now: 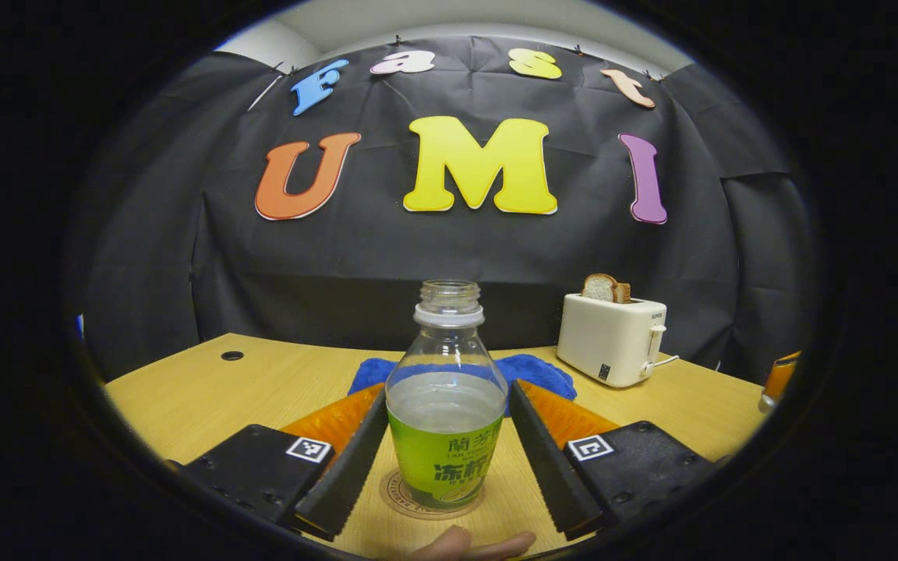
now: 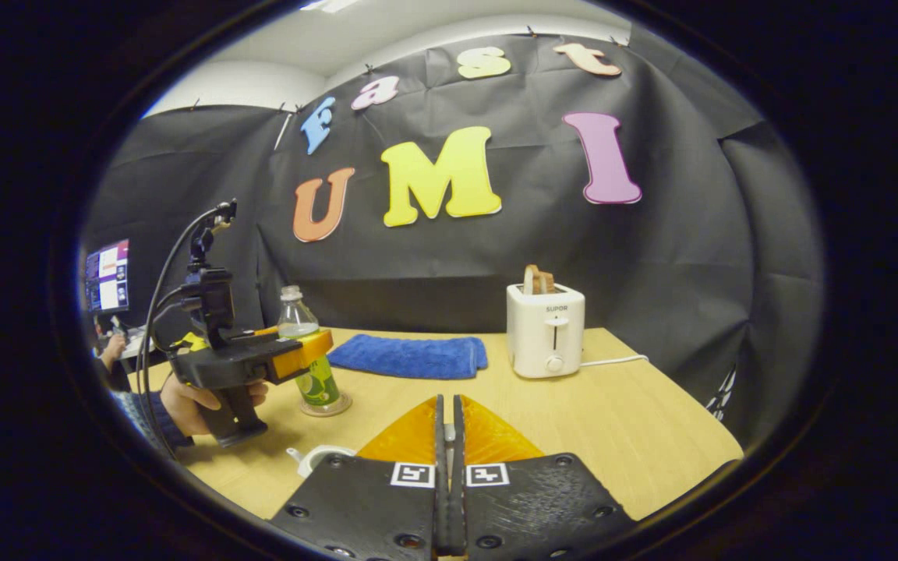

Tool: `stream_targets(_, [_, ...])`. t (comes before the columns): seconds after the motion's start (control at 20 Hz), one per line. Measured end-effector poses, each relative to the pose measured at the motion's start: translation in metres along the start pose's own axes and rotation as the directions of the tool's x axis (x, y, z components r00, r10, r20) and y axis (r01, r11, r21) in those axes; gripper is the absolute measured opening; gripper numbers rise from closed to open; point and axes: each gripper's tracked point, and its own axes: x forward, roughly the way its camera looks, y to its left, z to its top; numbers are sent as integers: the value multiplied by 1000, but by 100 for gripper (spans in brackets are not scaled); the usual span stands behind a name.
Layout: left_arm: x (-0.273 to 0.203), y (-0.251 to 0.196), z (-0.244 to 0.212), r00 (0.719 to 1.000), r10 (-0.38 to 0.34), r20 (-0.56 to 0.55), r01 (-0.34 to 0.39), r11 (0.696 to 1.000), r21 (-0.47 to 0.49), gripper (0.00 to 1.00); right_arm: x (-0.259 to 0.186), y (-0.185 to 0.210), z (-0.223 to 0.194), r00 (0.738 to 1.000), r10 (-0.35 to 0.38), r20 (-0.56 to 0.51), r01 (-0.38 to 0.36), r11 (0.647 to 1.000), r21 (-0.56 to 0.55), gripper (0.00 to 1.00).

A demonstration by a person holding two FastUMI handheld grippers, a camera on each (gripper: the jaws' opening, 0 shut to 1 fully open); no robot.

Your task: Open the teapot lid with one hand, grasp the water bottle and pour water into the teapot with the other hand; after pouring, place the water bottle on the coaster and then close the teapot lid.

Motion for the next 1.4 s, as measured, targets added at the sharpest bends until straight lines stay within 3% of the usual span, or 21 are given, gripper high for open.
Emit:
stream_targets(0.05, [-3, 0, 3, 1000, 0, 8, 0, 1000, 5, 99, 0, 3, -1, 1000, 9, 1, -9, 1000, 1, 0])
stream_targets(0.5, [-38, -8, 62, 991, -49, 128, 45, 998, 33, 99, 4, 59, -14, 992, 124, 17, -123, 991, -52, 0])
stream_targets(0.85, [-109, 16, 114, 964, 38, 263, -29, 999, -38, 99, 28, 99, -54, 977, 209, -46, -211, 977, -38, 0])
stream_targets(1.1, [-158, 26, 103, 954, 85, 287, -81, 996, -24, 99, 27, 98, -52, 978, 207, -17, -207, 978, -36, 0])
stream_targets(1.4, [-178, 34, 63, 973, 99, 208, -93, 995, -37, 99, 25, 98, -54, 981, 196, -4, -196, 979, -53, 0])
